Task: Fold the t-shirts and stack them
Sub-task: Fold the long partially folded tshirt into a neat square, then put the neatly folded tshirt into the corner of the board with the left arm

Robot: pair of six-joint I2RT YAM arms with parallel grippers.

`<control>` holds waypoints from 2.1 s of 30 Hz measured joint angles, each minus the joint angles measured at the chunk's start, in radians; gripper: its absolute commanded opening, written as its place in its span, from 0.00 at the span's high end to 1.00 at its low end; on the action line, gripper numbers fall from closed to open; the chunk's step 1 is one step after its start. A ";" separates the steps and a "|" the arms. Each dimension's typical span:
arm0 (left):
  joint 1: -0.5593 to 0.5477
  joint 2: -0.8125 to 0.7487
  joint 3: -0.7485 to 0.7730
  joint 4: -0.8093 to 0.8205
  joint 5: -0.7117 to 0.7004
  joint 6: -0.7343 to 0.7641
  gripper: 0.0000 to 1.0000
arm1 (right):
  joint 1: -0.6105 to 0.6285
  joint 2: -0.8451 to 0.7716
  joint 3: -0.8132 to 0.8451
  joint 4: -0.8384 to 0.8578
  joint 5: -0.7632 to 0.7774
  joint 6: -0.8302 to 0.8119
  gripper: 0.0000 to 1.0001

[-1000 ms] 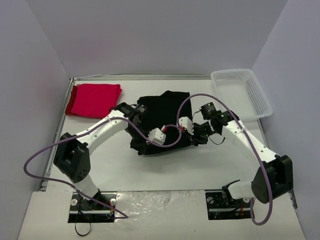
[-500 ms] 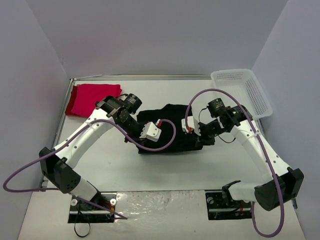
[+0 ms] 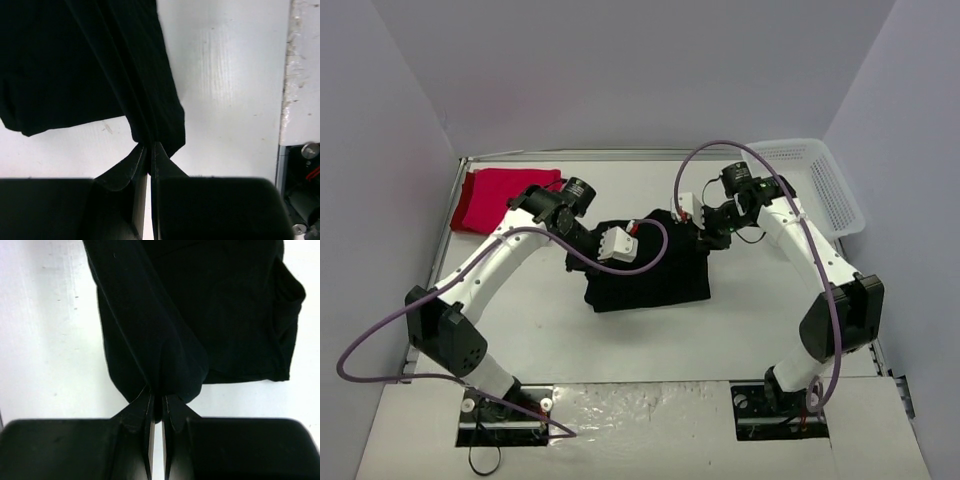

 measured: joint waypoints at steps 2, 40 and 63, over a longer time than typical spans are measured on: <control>0.016 0.028 0.006 0.025 -0.012 -0.002 0.97 | -0.009 0.041 0.032 0.006 0.000 -0.004 1.00; 0.113 -0.078 -0.073 0.658 -0.513 -0.327 0.06 | -0.154 0.113 0.061 0.344 0.070 0.195 0.00; 0.390 -0.074 -0.401 0.605 -0.254 -0.665 0.06 | -0.111 -0.391 -0.577 0.574 0.485 0.684 0.00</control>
